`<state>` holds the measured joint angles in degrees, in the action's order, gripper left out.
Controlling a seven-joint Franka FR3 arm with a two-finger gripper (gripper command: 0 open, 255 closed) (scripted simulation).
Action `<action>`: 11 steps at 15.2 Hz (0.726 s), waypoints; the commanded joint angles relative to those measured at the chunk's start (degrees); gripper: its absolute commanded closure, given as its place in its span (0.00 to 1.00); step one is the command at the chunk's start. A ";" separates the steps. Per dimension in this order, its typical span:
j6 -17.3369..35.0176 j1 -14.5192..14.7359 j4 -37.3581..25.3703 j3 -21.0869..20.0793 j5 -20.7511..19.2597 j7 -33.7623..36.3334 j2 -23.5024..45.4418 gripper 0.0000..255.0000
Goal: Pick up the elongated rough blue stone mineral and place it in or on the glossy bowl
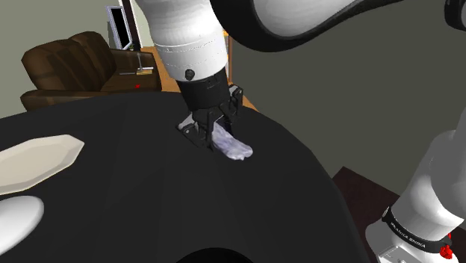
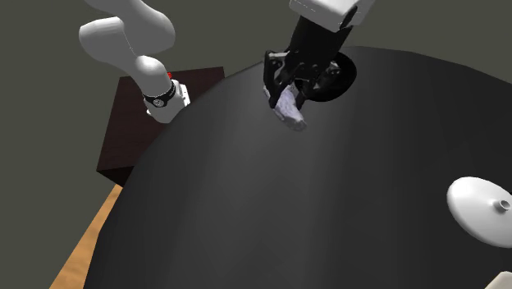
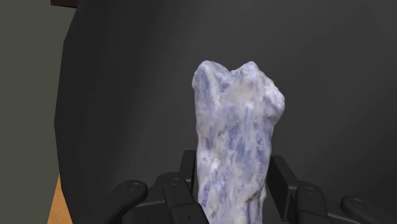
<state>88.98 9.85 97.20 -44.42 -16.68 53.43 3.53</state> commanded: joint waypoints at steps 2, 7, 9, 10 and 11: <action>-1.31 2.41 -0.82 -1.93 0.08 4.23 0.95 1.00; -4.30 7.39 -4.16 -5.17 -0.99 12.05 4.49 1.00; -5.69 9.83 -6.06 -6.29 -1.83 15.38 6.54 1.00; -6.42 11.20 -7.13 -6.76 -2.34 17.07 7.68 1.00; -7.18 12.66 -8.29 -7.18 -2.89 18.76 8.90 1.00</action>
<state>82.58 21.09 89.98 -51.09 -19.11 70.32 11.34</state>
